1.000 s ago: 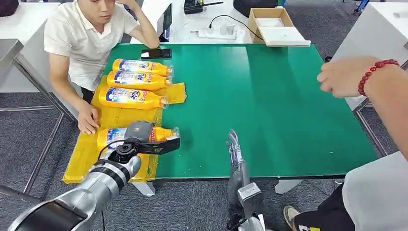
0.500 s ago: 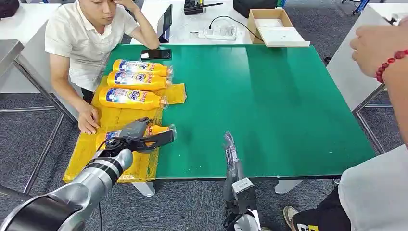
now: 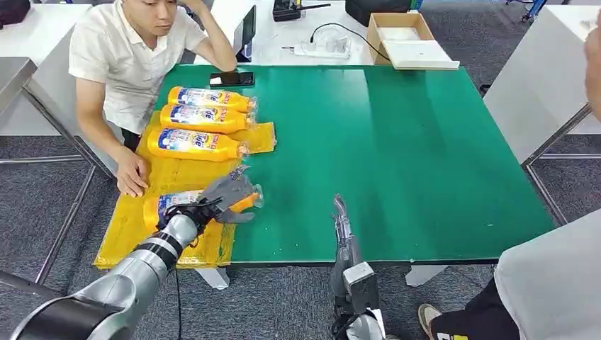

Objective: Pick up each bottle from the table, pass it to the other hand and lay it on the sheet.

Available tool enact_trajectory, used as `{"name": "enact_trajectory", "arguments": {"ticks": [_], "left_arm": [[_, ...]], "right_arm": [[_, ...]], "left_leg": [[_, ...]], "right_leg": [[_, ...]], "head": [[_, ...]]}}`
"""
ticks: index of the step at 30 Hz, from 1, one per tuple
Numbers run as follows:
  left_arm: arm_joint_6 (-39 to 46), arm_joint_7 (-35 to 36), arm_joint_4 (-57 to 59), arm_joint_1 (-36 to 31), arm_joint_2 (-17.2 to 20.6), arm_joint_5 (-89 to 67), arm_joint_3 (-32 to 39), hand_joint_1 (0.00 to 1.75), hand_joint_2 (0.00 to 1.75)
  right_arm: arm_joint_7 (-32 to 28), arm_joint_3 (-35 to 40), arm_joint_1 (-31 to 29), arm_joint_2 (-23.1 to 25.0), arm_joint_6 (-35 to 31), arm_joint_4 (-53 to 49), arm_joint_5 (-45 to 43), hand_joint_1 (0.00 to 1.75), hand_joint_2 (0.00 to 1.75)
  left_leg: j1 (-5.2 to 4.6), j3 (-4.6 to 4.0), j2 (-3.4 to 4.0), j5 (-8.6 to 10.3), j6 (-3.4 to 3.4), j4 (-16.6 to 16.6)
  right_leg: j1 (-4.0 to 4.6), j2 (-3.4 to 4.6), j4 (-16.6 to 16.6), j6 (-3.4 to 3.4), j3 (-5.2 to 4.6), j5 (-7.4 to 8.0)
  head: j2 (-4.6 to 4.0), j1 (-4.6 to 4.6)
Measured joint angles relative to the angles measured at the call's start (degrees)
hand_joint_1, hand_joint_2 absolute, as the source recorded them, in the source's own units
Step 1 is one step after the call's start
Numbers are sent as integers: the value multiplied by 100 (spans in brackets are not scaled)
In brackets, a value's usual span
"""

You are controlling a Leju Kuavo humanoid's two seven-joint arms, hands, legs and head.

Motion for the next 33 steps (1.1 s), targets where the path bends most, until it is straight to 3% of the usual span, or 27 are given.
{"name": "enact_trajectory", "arguments": {"ticks": [5,12,17,29,32,33], "left_arm": [[-147,-210,-1102,706,88,1419,-82,0,175],[1250,-1594,-3820,2187,267,2452,-240,0,175],[1384,-1945,-5536,3054,88,4088,-184,0,175],[1312,-1945,-6676,3543,-96,4372,-116,0,175],[1237,-1945,-6869,3662,-168,4709,-57,0,175],[1244,-1940,-6982,3736,-207,4724,-50,0,175]], "right_arm": [[-50,-7,89,-48,0,0,0,0,0],[-240,-35,239,-109,-26,-59,-84,0,0],[-249,-254,308,94,24,-370,-1157,0,0],[-227,-527,332,297,-32,-656,-1344,0,0],[-138,-586,334,365,-302,-669,-1397,0,0],[-74,-601,332,387,-436,-680,-1377,0,175]], "left_leg": [[3,-23,17,-1,0,0],[6,-57,15,-3,-1,0],[4,-69,12,-4,-1,0],[7,-67,13,-3,-1,0],[7,-67,16,-3,-1,0],[7,-67,16,-3,-1,0]], "right_leg": [[3,3,1,0,-26,0],[5,3,1,-1,-61,-2],[4,2,-2,-1,-73,-3],[5,2,0,-1,-72,-2],[5,3,0,-1,-72,-2],[5,3,0,-1,-73,-2]], "head": [[0,0],[0,0],[0,2],[0,2],[-2,0],[0,2]]}}
